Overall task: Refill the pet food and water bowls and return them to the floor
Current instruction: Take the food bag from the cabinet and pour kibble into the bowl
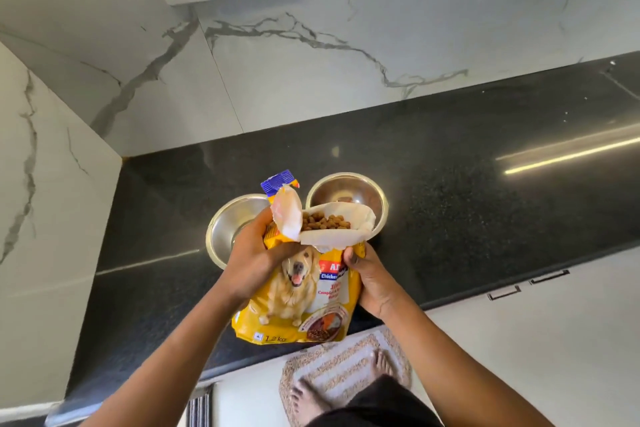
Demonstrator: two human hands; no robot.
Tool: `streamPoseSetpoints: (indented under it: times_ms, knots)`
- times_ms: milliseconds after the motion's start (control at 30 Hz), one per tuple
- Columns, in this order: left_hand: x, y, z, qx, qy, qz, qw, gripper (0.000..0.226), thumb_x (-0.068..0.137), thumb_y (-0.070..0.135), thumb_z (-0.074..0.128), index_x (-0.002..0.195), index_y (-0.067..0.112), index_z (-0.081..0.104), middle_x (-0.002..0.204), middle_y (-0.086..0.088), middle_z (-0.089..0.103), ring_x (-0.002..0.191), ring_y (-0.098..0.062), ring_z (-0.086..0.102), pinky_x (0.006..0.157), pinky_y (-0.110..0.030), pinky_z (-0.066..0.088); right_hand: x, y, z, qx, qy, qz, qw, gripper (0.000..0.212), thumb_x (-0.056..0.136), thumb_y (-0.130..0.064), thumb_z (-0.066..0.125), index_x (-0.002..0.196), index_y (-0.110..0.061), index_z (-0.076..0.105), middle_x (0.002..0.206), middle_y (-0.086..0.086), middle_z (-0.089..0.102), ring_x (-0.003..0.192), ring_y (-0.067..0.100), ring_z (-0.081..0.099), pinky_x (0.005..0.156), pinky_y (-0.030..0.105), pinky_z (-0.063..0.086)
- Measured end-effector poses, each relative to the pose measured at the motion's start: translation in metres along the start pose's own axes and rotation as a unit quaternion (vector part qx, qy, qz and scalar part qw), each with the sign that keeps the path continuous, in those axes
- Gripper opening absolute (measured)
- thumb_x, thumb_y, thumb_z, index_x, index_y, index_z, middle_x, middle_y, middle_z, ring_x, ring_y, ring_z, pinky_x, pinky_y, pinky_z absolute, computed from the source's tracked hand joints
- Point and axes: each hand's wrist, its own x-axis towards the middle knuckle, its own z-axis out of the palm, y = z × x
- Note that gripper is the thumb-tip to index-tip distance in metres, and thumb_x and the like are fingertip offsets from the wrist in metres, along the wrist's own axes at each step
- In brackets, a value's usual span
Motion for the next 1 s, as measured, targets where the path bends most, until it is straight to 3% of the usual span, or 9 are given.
streamPoseSetpoints:
  times_ms: [267, 467, 567, 667, 867, 1000]
  knots:
    - [0.023, 0.011, -0.004, 0.044, -0.029, -0.021, 0.998, 0.063, 0.064, 0.053, 0.077, 0.123, 0.035, 0.066, 0.113, 0.006, 0.077, 0.106, -0.018, 0.074, 0.098, -0.057, 0.056, 0.007, 0.008, 0.006, 0.047, 0.038, -0.002, 0.998, 0.121, 0.055, -0.056, 0.101, 0.153, -0.007, 0.049, 0.133, 0.017, 0.073, 0.122, 0.034, 0.071, 0.1, 0.051, 0.06]
    - [0.033, 0.019, 0.0, 0.051, -0.046, -0.06, 0.996, 0.065, 0.063, 0.054, 0.076, 0.124, 0.036, 0.065, 0.11, 0.005, 0.078, 0.102, -0.018, 0.075, 0.097, -0.053, 0.058, 0.012, 0.018, 0.0, 0.063, 0.025, 0.002, 0.998, 0.113, 0.065, -0.058, 0.096, 0.156, -0.011, 0.05, 0.151, 0.028, 0.057, 0.139, 0.049, 0.054, 0.118, 0.07, 0.039]
    - [0.036, 0.022, 0.002, 0.056, -0.047, -0.074, 0.995, 0.058, 0.067, 0.051, 0.076, 0.122, 0.036, 0.066, 0.109, 0.005, 0.078, 0.101, -0.017, 0.075, 0.097, -0.053, 0.058, 0.015, 0.021, -0.003, 0.071, 0.016, 0.011, 0.997, 0.095, 0.067, -0.059, 0.095, 0.146, -0.018, 0.062, 0.147, 0.024, 0.063, 0.134, 0.045, 0.06, 0.115, 0.066, 0.046]
    - [0.038, 0.024, 0.003, 0.063, -0.042, -0.083, 0.994, 0.066, 0.061, 0.058, 0.075, 0.122, 0.036, 0.066, 0.11, 0.005, 0.077, 0.102, -0.019, 0.075, 0.097, -0.053, 0.058, 0.017, 0.021, -0.003, 0.085, 0.018, 0.013, 0.996, 0.086, 0.068, -0.059, 0.094, 0.141, -0.021, 0.068, 0.143, 0.021, 0.066, 0.131, 0.041, 0.064, 0.114, 0.065, 0.047]
    - [0.041, 0.028, 0.007, 0.057, -0.041, -0.103, 0.992, 0.065, 0.06, 0.06, 0.076, 0.121, 0.041, 0.064, 0.111, 0.006, 0.077, 0.103, -0.018, 0.075, 0.098, -0.053, 0.058, 0.019, 0.018, -0.006, 0.095, 0.018, 0.022, 0.995, 0.098, 0.069, -0.06, 0.093, 0.15, -0.016, 0.058, 0.147, 0.025, 0.062, 0.134, 0.044, 0.061, 0.114, 0.065, 0.048]
    - [0.041, 0.031, 0.008, 0.047, -0.039, -0.115, 0.991, 0.052, 0.064, 0.055, 0.077, 0.114, 0.045, 0.064, 0.11, 0.007, 0.077, 0.103, -0.019, 0.075, 0.098, -0.053, 0.058, 0.021, 0.018, -0.007, 0.098, 0.009, 0.028, 0.995, 0.099, 0.071, -0.06, 0.091, 0.152, -0.015, 0.055, 0.149, 0.025, 0.061, 0.136, 0.046, 0.059, 0.113, 0.065, 0.049]
